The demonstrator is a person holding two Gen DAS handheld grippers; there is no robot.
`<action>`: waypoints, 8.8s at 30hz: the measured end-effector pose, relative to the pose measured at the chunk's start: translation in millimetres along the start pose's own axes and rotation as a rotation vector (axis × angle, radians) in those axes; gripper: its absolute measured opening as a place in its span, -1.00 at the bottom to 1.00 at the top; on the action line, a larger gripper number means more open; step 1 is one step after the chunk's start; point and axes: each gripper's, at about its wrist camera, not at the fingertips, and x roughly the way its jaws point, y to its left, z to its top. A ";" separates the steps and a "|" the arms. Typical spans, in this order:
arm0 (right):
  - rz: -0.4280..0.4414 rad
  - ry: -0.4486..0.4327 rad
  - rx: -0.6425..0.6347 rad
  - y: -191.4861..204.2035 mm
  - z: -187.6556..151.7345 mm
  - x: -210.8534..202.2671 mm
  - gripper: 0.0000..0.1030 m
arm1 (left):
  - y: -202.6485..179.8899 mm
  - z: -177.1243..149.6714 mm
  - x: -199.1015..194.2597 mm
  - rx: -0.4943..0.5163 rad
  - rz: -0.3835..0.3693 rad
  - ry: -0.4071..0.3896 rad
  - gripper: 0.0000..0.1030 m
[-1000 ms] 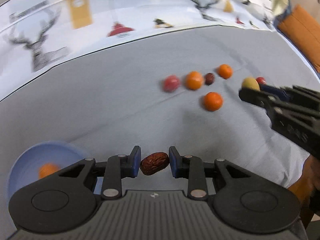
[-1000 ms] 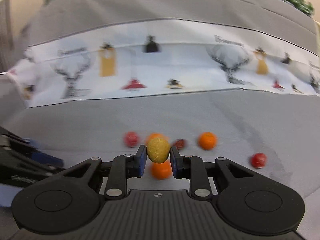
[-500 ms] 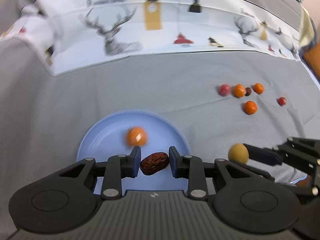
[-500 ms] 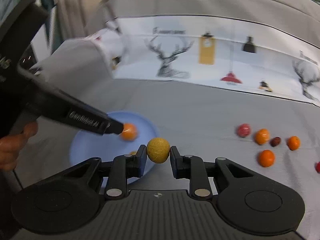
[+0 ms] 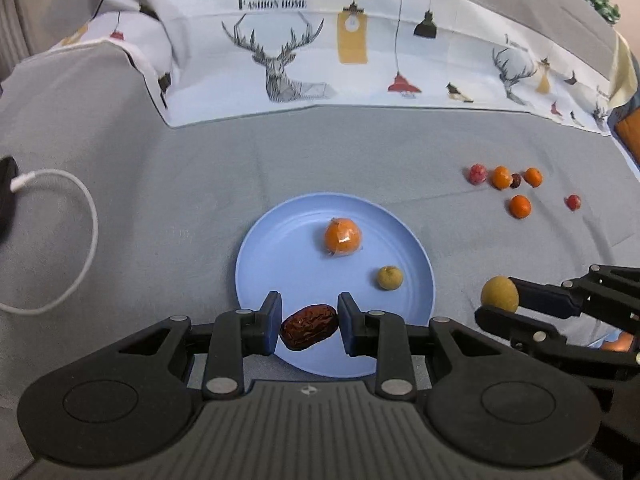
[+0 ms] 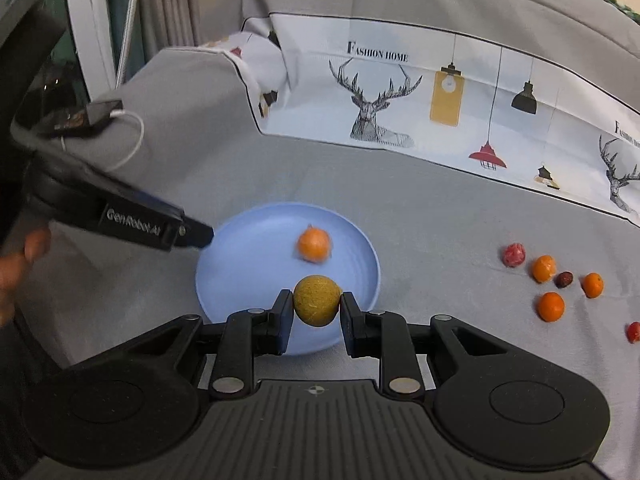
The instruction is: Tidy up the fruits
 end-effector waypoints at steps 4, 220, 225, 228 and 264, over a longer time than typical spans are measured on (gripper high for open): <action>0.008 0.013 -0.031 -2.1 0.7 11.9 -0.49 | -7.5 8.2 17.5 0.000 0.007 0.015 -0.35; -0.038 -0.071 0.191 14.8 -9.3 -16.9 -0.33 | -4.8 -15.5 -54.5 -0.076 0.158 -0.030 -0.25; -0.013 -0.050 0.212 9.5 -0.5 12.6 -0.33 | -2.8 -7.6 -23.0 -0.064 0.174 0.008 -0.25; -0.011 -0.035 0.201 8.1 2.0 28.6 -0.33 | -0.7 -4.0 -3.7 -0.056 0.180 0.031 -0.25; -0.149 -0.034 0.233 28.6 -61.6 -84.3 0.96 | -24.0 -93.2 -99.8 -0.061 0.240 -0.005 0.99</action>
